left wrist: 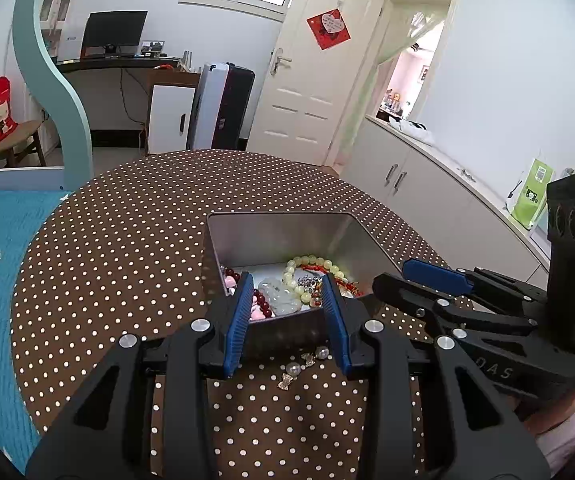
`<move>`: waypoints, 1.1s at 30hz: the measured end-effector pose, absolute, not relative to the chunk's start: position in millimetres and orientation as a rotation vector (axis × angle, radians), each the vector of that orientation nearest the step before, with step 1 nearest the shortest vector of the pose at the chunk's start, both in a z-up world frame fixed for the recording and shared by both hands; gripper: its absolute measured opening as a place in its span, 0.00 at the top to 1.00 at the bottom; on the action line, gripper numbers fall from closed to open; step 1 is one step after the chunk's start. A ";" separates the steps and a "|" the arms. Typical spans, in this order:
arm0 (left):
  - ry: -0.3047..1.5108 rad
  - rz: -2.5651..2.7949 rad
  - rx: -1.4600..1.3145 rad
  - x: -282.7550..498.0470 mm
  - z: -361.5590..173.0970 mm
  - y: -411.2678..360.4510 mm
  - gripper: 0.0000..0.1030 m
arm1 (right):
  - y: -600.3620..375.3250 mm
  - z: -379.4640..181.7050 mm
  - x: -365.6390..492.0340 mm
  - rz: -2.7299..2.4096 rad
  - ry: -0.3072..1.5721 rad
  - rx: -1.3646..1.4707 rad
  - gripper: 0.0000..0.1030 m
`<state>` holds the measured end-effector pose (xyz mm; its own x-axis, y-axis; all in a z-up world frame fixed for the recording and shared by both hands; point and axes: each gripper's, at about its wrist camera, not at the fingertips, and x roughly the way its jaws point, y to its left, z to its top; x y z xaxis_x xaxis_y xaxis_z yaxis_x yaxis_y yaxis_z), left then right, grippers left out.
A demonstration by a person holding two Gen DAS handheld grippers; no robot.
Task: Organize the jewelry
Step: 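Open both tools to drop the flower charm and bead chain into the box, then grasp a loose silver bead with each tool and carry them over the box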
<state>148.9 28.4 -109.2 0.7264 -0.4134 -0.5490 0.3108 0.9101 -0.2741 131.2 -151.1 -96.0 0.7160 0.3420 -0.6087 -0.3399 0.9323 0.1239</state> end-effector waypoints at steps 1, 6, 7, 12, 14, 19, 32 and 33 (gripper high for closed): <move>0.644 -0.401 -0.167 147.8 -109.4 28.9 0.66 | -151.3 -96.0 130.1 0.376 0.673 0.001 0.56; 0.636 -0.382 -0.146 140.0 -109.1 30.0 0.66 | -152.9 -94.8 124.1 0.360 0.667 -0.005 0.55; 0.628 -0.376 -0.139 137.4 -108.2 29.8 0.66 | -153.1 -95.0 122.3 0.356 0.666 -0.006 0.55; 0.617 -0.375 -0.109 120.5 -111.0 29.6 0.65 | -149.7 -101.9 112.7 0.387 0.686 -0.017 0.55; 0.629 -0.383 -0.103 114.0 -116.1 30.5 0.65 | -144.3 -109.7 110.3 0.396 0.705 -0.040 0.55; 0.671 -0.376 -0.105 107.8 -130.0 36.2 0.65 | -130.4 -127.9 113.1 0.442 0.760 -0.060 0.61; 0.747 -0.375 -0.114 113.1 -155.9 41.1 0.66 | -111.2 -155.0 135.8 0.474 0.841 -0.098 0.77; 0.752 -0.378 -0.115 113.7 -156.7 40.7 0.66 | -110.7 -155.1 136.4 0.472 0.834 -0.105 0.78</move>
<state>113.7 40.7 -156.7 0.6668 -0.3748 -0.6441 0.2932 0.9266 -0.2357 136.4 -110.7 -155.1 0.5749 0.3620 -0.7337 -0.4427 0.8918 0.0932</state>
